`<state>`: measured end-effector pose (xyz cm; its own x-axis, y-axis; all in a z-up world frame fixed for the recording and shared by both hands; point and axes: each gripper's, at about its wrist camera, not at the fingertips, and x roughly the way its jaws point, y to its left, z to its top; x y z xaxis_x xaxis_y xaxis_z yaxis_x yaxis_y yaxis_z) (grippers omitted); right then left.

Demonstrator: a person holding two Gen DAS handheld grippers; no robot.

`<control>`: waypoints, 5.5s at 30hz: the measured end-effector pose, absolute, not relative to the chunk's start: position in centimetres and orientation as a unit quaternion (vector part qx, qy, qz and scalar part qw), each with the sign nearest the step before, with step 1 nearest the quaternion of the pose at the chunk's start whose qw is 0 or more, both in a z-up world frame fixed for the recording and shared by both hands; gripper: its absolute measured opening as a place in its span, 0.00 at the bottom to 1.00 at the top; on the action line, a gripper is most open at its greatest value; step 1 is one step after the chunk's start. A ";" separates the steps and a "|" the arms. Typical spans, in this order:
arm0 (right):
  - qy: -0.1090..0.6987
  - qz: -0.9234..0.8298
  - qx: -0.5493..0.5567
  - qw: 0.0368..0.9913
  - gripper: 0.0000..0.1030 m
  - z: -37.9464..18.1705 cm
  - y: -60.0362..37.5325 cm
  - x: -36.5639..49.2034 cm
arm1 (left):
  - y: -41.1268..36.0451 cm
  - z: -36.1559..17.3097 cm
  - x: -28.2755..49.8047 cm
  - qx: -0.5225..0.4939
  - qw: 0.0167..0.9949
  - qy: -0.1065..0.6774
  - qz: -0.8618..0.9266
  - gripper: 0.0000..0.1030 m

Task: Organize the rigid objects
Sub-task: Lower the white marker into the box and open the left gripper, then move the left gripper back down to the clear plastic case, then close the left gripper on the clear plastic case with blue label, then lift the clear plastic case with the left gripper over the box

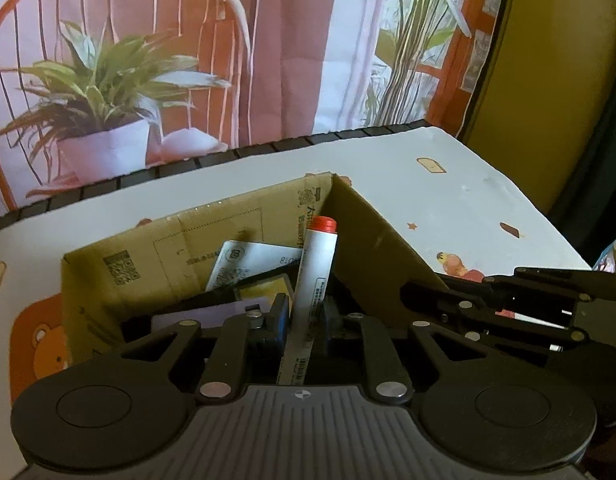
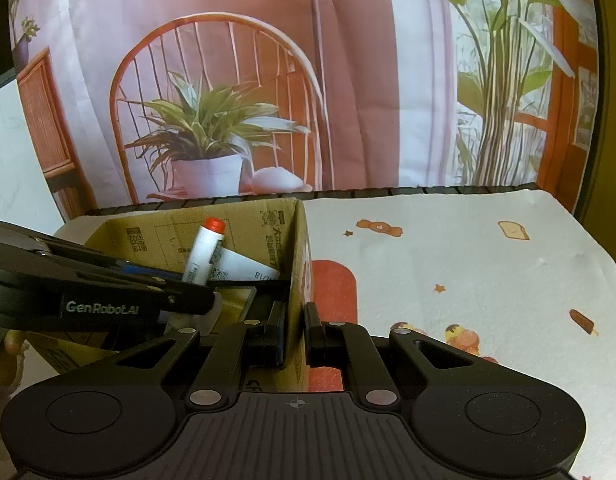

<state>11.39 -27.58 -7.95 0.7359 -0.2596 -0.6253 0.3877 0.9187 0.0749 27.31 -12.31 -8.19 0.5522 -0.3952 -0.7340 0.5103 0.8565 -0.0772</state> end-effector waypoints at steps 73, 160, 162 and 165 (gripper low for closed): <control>0.372 -0.118 0.090 0.916 0.13 -7.4 -28.9 12.5 | -10.7 -8.5 15.4 0.054 0.883 0.417 -0.208 0.93; 0.357 -0.127 0.114 0.918 0.13 -7.6 -29.0 11.9 | 0.1 -3.5 13.8 -0.007 0.918 0.377 -0.120 0.60; 0.355 -0.130 0.112 0.919 0.13 -7.6 -28.9 11.7 | 0.3 -3.3 13.8 -0.008 0.920 0.373 -0.119 0.60; 0.354 -0.131 0.112 0.919 0.13 -7.6 -28.9 11.8 | 0.3 -2.9 13.9 -0.009 0.922 0.369 -0.120 0.60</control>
